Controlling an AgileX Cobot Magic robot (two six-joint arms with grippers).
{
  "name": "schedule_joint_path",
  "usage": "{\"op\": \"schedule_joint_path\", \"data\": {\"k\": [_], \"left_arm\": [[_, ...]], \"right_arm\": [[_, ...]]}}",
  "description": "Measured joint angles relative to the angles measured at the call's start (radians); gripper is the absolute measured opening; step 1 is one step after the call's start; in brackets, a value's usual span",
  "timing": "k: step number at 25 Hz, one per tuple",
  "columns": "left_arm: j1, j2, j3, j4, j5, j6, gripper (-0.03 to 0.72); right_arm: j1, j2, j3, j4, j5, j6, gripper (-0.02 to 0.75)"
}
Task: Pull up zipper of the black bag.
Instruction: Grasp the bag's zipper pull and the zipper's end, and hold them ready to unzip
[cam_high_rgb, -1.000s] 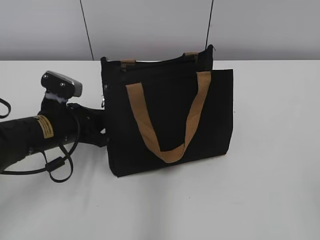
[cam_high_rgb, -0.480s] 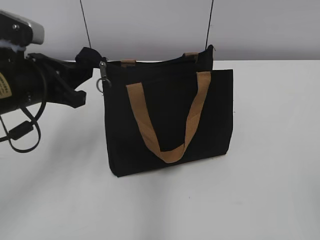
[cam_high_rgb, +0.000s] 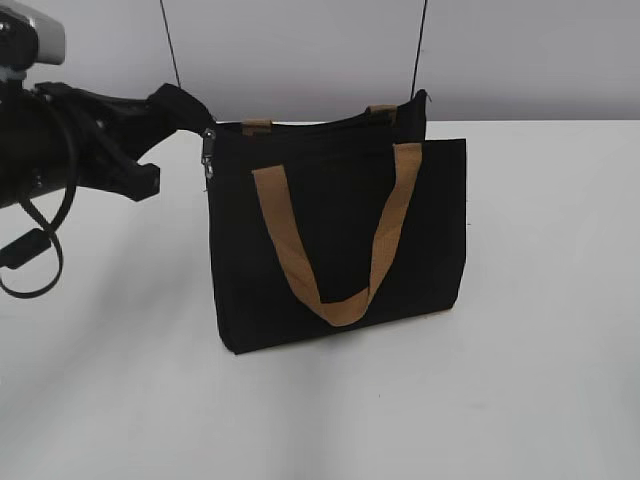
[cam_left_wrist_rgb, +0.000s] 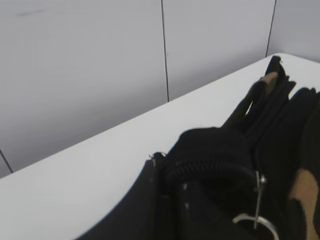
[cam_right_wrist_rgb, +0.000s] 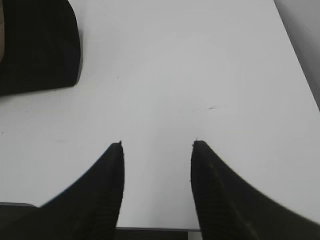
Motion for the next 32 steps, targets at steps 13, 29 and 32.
{"op": "schedule_joint_path", "data": {"k": [13,29,32], "left_arm": [[0.0,-0.113,0.0,0.014,0.005,-0.013,0.022],[-0.011,-0.113,0.0,0.014,0.008,-0.014,0.022],[-0.011,-0.113,0.0,0.014,0.008,-0.014,0.022]], "right_arm": [[0.005,0.248,-0.002,0.33,-0.008,-0.267,0.347],[0.305,0.975,-0.092,0.863,-0.458,-1.014,0.347],[0.368,1.124,-0.176,0.936,-0.472,-1.126,0.347]]}}
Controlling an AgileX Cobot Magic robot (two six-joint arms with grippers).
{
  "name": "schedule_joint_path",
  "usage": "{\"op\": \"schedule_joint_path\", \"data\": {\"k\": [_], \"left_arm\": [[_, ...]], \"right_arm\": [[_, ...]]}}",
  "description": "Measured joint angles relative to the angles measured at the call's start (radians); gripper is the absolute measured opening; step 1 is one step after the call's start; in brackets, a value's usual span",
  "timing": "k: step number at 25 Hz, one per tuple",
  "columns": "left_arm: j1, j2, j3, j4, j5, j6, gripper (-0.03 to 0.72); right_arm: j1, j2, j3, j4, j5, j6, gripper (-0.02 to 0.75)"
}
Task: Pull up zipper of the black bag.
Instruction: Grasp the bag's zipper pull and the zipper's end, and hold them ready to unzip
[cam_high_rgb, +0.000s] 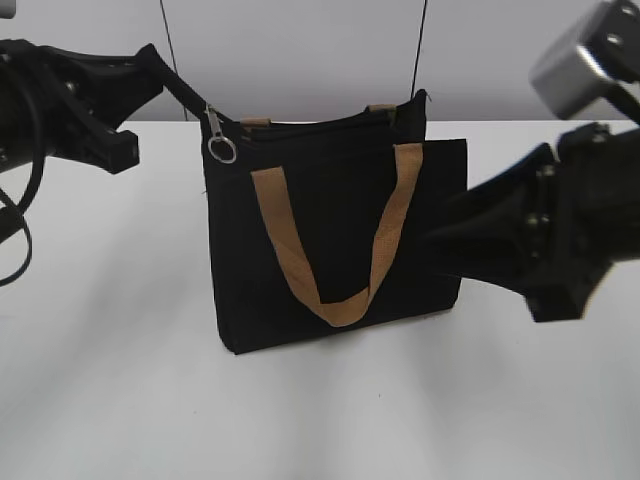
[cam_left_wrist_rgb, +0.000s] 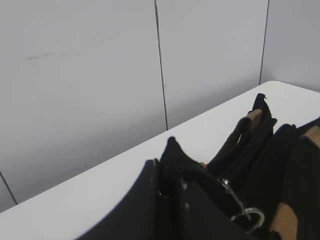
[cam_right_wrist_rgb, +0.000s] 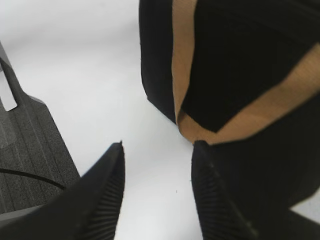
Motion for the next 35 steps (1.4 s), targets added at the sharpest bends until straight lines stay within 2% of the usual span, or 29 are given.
{"op": "schedule_joint_path", "data": {"k": [8,17,21,35], "left_arm": [[0.0,-0.001,0.0,0.0,0.0,0.0,0.022],[0.0,-0.001,0.0,0.0,0.0,0.0,0.021],[0.0,-0.001,0.0,0.0,0.0,0.0,0.021],[0.0,-0.001,0.0,0.0,0.001,0.0,0.021]], "right_arm": [[0.11,0.34,-0.272,0.075,-0.007,-0.133,0.347],[0.138,0.574,-0.527,0.085,-0.008,-0.143,0.347],[0.138,0.618,-0.576,0.087,-0.008,-0.145,0.347],[0.178,0.645,-0.579,0.112,-0.031,-0.157,0.347]]}}
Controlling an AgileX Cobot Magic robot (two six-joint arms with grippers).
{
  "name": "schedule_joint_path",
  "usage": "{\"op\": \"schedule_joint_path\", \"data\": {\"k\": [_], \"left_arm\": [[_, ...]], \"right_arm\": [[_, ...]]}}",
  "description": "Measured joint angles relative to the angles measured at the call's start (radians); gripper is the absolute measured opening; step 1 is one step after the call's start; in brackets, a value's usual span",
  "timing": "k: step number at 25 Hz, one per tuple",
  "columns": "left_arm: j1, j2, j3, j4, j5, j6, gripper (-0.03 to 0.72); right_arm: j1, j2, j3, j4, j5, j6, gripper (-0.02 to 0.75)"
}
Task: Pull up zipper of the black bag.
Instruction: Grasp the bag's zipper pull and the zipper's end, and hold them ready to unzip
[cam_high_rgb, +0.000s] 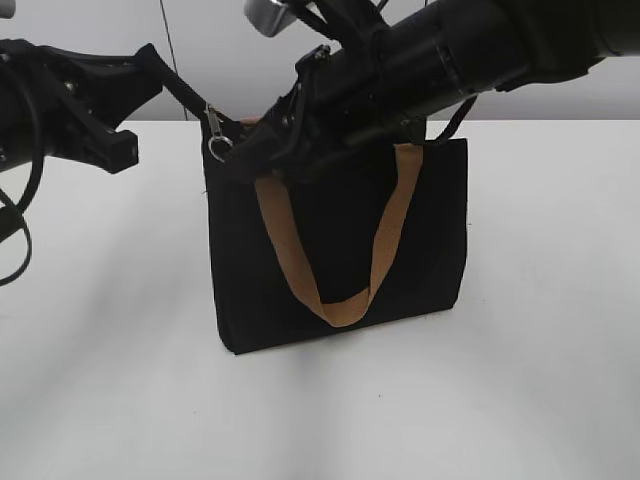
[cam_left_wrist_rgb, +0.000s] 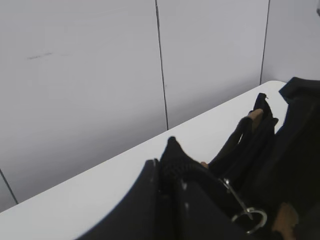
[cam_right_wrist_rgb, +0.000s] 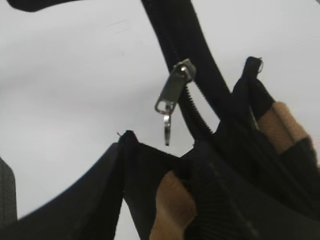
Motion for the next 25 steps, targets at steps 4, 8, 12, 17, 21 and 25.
{"op": "schedule_joint_path", "data": {"k": [4,8,12,17,21,25], "left_arm": [[0.0,0.0,0.0,0.0,0.0,0.0,0.021],[0.0,0.0,0.0,0.0,0.0,0.0,0.021],[0.0,0.0,0.0,0.0,0.0,0.0,0.021],[0.0,0.0,0.0,0.0,0.0,0.0,0.021],[0.0,0.0,0.0,0.0,0.0,0.0,0.021],[0.0,0.0,0.0,0.0,0.0,0.0,0.021]], "right_arm": [[0.0,0.002,0.0,0.01,-0.008,-0.005,0.347],[0.0,0.027,0.0,0.019,0.002,-0.007,0.347],[0.0,0.037,0.0,0.041,0.012,-0.01,0.347],[0.0,0.037,0.0,0.061,0.012,-0.013,0.347],[0.0,0.037,0.0,0.086,0.014,-0.014,0.3],[0.0,0.037,0.0,0.123,0.002,-0.015,0.245]]}}
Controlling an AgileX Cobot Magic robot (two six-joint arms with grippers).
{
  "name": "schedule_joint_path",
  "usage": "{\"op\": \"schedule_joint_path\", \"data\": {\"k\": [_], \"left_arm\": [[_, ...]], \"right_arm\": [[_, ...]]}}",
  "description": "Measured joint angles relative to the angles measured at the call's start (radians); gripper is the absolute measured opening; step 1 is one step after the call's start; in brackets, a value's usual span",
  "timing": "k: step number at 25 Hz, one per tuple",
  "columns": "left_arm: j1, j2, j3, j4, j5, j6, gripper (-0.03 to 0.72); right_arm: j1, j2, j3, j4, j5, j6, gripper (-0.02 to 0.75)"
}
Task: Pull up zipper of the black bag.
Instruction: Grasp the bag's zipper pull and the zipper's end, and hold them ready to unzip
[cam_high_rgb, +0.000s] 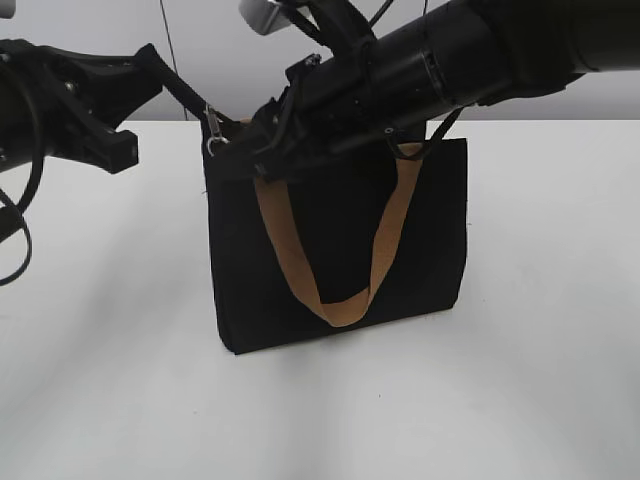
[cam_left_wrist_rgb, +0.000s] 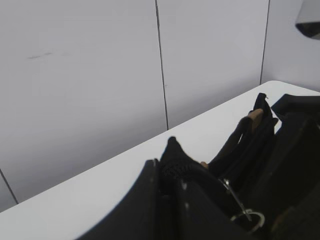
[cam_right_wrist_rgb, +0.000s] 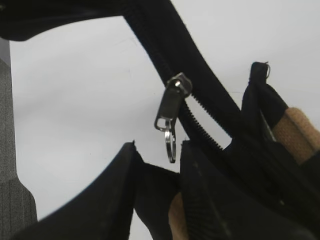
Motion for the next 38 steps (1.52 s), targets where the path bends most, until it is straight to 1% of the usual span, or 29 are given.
{"op": "schedule_joint_path", "data": {"k": [10,16,25,27,31,33,35,38], "left_arm": [[0.0,0.0,0.0,0.0,0.0,0.0,0.021],[0.0,0.0,0.0,0.0,0.0,0.0,0.021],[0.0,0.0,0.0,0.0,0.0,0.0,0.021],[0.0,0.0,0.0,0.0,0.0,0.0,0.021],[0.0,0.0,0.0,0.0,0.0,0.0,0.021],[0.0,0.0,0.0,0.0,0.0,0.0,0.021],[0.0,0.0,0.0,0.0,0.0,0.0,0.021],[0.0,0.0,0.0,0.0,0.011,0.0,0.021]], "right_arm": [[0.0,0.0,0.0,0.027,-0.006,0.0,0.234],[0.0,0.003,0.0,0.029,0.011,-0.001,0.234],[0.0,0.01,0.0,0.029,-0.012,-0.001,0.231],[0.0,0.021,0.0,0.032,-0.019,-0.001,0.202],[0.0,0.026,0.0,0.039,-0.027,-0.001,0.095],[0.0,0.026,0.0,0.046,-0.033,-0.001,0.056],[0.0,0.026,0.0,0.058,-0.039,-0.001,0.025],[0.0,0.026,0.0,0.065,-0.041,-0.001,-0.001]]}}
